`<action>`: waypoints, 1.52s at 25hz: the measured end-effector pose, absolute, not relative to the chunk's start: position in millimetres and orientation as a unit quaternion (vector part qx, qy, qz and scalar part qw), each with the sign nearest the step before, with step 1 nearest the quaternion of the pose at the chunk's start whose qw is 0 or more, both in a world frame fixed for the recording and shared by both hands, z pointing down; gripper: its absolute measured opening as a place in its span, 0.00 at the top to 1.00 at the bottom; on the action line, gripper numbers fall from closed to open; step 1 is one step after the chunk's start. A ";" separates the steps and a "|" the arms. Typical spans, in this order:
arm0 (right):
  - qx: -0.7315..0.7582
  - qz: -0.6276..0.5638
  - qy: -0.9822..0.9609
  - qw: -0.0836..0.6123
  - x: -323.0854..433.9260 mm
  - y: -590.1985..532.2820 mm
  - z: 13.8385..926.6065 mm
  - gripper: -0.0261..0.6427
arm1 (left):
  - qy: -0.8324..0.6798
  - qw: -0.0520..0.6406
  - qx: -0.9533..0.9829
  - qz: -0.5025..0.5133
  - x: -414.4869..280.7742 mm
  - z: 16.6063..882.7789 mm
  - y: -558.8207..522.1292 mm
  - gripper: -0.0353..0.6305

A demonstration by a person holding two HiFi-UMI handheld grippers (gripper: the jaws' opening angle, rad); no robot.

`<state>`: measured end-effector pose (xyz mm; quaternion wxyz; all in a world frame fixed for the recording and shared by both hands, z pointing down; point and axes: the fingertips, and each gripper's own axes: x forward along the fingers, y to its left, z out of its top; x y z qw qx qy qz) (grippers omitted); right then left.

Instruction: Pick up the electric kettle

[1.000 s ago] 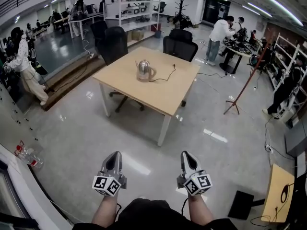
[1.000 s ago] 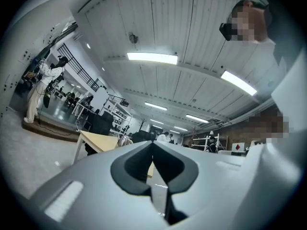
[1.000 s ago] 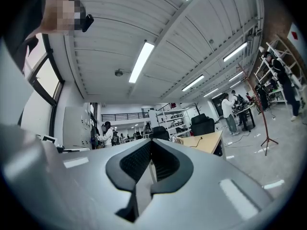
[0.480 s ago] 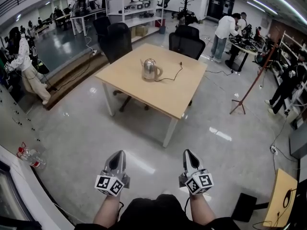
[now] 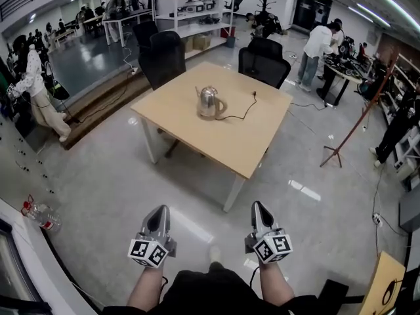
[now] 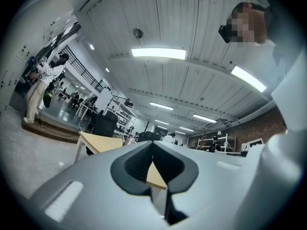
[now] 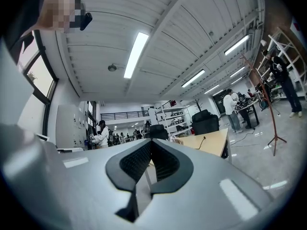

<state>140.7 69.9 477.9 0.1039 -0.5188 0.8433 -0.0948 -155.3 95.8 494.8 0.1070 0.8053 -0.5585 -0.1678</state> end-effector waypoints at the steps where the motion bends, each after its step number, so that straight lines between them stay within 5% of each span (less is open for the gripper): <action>1: -0.517 -0.094 0.844 0.104 142.7 59.5 476.9 0.96 | -0.561 0.105 0.803 -0.169 -154.6 493.8 88.1 0.95; 38: -0.504 -0.093 0.852 0.109 178.7 -121.4 479.4 0.96 | -0.609 0.076 0.771 -0.169 -135.9 485.5 -77.5 0.95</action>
